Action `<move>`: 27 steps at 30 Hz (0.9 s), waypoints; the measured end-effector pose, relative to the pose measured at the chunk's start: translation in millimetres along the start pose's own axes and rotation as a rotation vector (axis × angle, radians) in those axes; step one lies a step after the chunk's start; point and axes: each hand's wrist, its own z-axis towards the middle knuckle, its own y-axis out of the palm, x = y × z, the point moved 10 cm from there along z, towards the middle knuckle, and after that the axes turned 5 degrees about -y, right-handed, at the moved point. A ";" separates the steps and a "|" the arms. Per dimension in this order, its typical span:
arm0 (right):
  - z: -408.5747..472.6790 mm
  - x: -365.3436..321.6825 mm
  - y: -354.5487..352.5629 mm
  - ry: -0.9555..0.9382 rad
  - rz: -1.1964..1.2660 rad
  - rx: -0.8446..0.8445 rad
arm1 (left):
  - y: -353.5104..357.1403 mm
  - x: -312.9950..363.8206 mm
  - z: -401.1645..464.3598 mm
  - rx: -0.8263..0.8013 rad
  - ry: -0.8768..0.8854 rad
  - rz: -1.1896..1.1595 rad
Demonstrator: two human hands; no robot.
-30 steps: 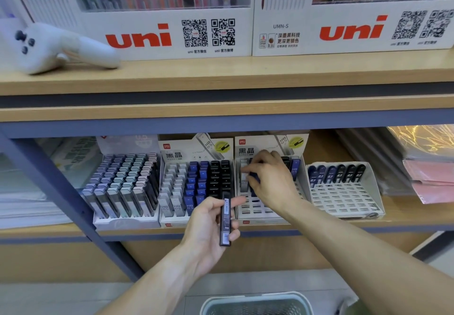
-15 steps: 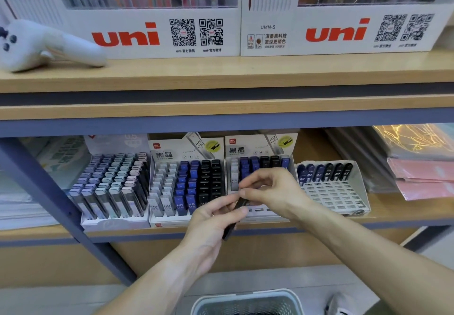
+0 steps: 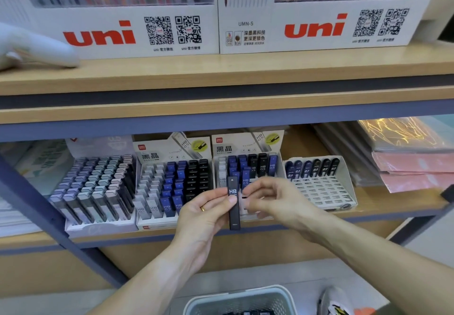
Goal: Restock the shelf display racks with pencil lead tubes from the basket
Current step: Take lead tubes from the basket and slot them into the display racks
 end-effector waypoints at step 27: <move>39.4 -19.5 -91.6 -0.361 -0.499 0.533 | 36.5 -12.9 35.7 0.020 0.251 0.875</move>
